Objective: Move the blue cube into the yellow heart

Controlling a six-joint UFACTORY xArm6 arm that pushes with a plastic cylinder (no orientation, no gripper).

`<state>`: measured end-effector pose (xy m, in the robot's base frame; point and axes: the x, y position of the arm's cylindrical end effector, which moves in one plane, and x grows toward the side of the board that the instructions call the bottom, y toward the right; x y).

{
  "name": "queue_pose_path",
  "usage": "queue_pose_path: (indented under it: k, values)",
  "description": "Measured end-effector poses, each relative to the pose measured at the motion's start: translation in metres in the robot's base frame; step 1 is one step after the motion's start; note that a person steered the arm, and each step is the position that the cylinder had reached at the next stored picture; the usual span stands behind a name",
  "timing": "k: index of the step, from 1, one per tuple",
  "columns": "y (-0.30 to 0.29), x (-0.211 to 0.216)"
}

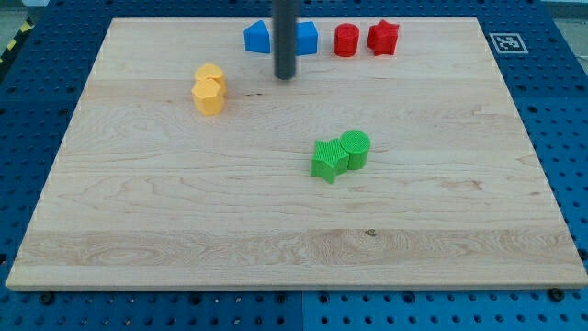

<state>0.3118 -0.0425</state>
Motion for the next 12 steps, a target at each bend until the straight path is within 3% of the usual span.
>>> queue_pose_path:
  k: [2, 3, 5, 7, 9, 12]
  values:
    - [-0.118, -0.073]
    - [-0.094, -0.119]
    - [-0.047, -0.12]
    - [0.046, -0.12]
    - [0.05, -0.106]
    - [0.07, -0.042]
